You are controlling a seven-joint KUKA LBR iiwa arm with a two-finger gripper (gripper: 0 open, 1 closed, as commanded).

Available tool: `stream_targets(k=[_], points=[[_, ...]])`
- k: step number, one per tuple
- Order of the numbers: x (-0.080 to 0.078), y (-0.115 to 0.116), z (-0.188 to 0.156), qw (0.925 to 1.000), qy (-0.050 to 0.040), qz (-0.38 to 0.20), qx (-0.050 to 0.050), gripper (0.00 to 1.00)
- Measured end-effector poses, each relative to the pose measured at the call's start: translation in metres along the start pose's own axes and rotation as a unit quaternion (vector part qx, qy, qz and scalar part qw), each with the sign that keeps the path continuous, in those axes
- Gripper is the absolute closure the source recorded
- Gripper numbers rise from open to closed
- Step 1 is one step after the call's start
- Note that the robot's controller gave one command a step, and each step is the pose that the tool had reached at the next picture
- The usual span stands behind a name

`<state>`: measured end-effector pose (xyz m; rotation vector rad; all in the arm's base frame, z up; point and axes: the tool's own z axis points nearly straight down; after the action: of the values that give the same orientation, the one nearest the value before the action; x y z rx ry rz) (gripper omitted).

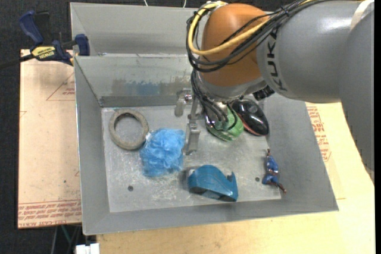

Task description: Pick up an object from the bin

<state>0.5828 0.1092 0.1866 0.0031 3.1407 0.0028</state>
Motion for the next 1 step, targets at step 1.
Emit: stream_targets(k=[1], points=[[0.0, 0.0, 0.0, 1.0, 0.0, 0.0, 0.0, 0.0]])
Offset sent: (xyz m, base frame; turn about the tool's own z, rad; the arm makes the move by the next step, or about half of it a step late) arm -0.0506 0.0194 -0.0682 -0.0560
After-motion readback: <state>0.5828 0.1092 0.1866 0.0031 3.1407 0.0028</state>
